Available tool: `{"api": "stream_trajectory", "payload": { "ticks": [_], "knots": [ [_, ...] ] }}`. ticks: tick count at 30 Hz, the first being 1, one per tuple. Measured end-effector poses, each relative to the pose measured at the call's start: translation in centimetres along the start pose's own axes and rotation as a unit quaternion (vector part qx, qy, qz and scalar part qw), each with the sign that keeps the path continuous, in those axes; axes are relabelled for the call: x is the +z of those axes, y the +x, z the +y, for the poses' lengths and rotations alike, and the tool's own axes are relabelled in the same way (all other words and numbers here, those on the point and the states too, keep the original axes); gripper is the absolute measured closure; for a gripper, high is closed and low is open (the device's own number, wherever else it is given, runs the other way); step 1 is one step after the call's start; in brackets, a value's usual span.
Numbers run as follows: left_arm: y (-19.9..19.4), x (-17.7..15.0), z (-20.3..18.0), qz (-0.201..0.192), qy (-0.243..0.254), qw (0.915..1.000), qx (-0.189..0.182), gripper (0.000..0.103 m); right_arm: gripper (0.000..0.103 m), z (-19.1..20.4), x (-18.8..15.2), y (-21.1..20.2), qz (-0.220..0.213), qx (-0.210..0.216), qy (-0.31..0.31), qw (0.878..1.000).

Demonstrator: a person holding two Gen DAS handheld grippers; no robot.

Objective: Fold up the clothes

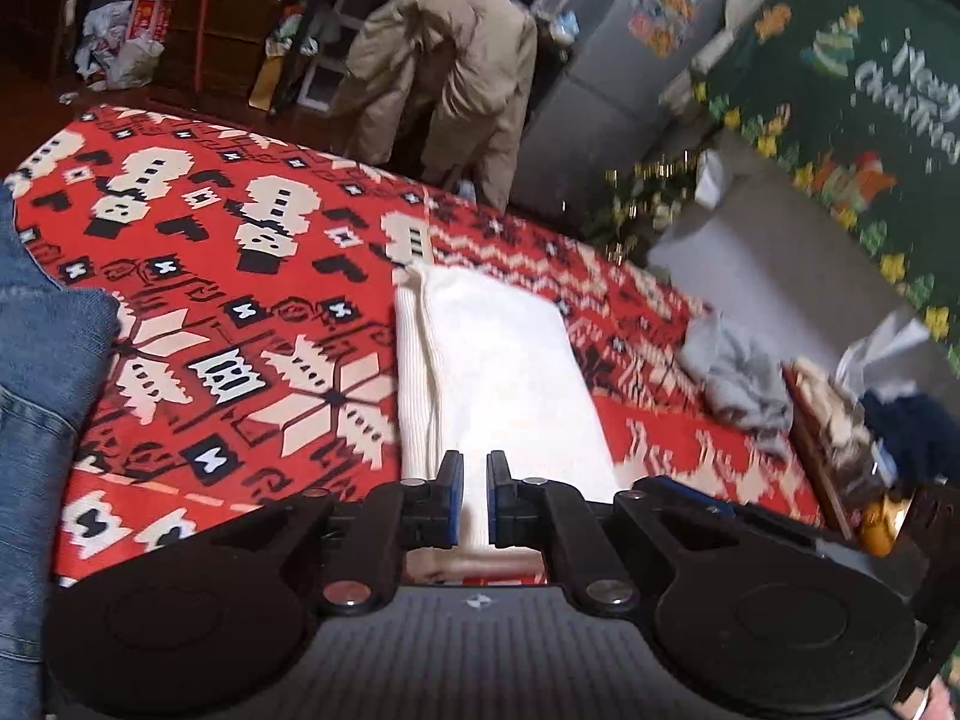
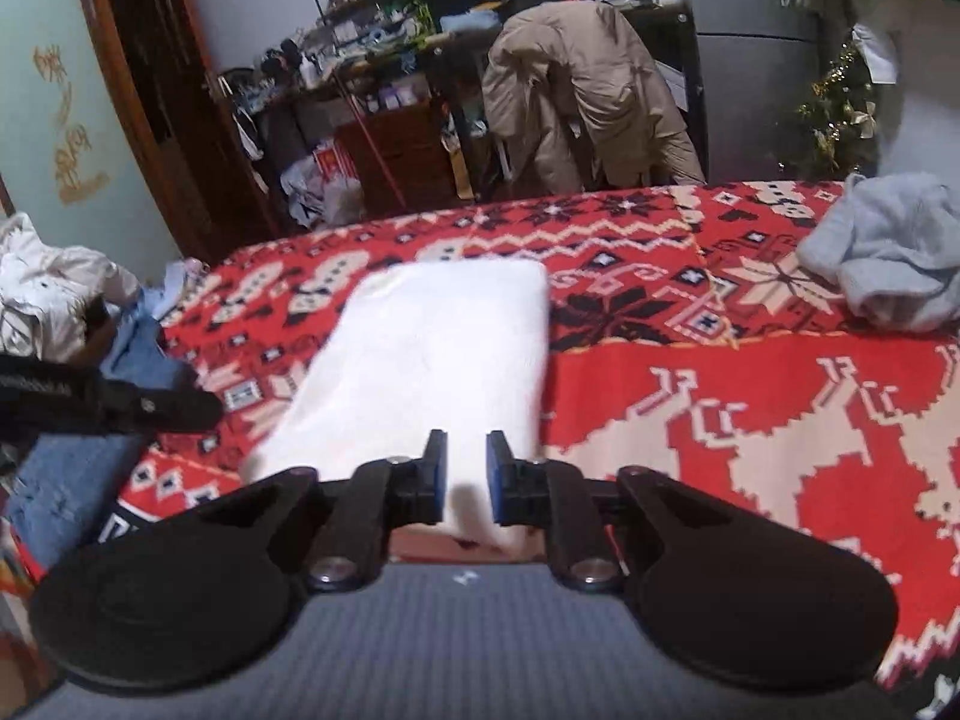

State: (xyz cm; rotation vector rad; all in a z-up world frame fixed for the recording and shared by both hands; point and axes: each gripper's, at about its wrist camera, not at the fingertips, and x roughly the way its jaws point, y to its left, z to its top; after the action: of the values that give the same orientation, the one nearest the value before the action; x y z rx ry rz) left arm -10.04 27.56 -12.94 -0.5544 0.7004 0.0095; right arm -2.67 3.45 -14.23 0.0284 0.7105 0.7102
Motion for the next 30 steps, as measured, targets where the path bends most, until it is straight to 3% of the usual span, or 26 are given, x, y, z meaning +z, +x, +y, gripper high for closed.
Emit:
{"api": "stream_trajectory", "payload": {
  "ticks": [3,9,10,11,15,23,30],
  "knots": [
    [1.0,0.3,0.4,-0.009,-0.015,0.9998,-0.010,0.097,0.081,1.3,0.8,1.5,0.002,0.005,-0.028,1.000],
    [2.2,0.9,0.4,-0.011,0.001,0.9996,-0.026,0.097,0.081,2.5,1.4,6.2,0.026,-0.016,-0.056,0.998],
    [2.3,0.9,0.5,-0.012,0.004,0.9996,-0.026,0.097,0.085,2.5,1.5,6.5,0.027,-0.016,-0.059,0.998],
    [2.3,1.0,0.5,-0.013,0.005,0.9995,-0.028,0.097,0.103,2.6,1.6,6.5,0.028,-0.018,-0.064,0.997],
    [2.5,1.1,0.9,-0.012,0.003,0.9994,-0.033,0.097,0.103,2.5,1.8,6.0,0.030,-0.022,-0.068,0.997],
    [1.9,1.0,0.0,-0.025,0.020,0.9989,-0.033,0.097,0.103,-2.7,4.2,-2.5,-0.013,-0.061,-0.037,0.997],
    [2.6,0.3,-1.6,-0.013,0.035,0.9989,-0.029,0.097,0.103,-15.7,4.3,-13.9,-0.025,-0.194,0.003,0.981]
  ]
}}
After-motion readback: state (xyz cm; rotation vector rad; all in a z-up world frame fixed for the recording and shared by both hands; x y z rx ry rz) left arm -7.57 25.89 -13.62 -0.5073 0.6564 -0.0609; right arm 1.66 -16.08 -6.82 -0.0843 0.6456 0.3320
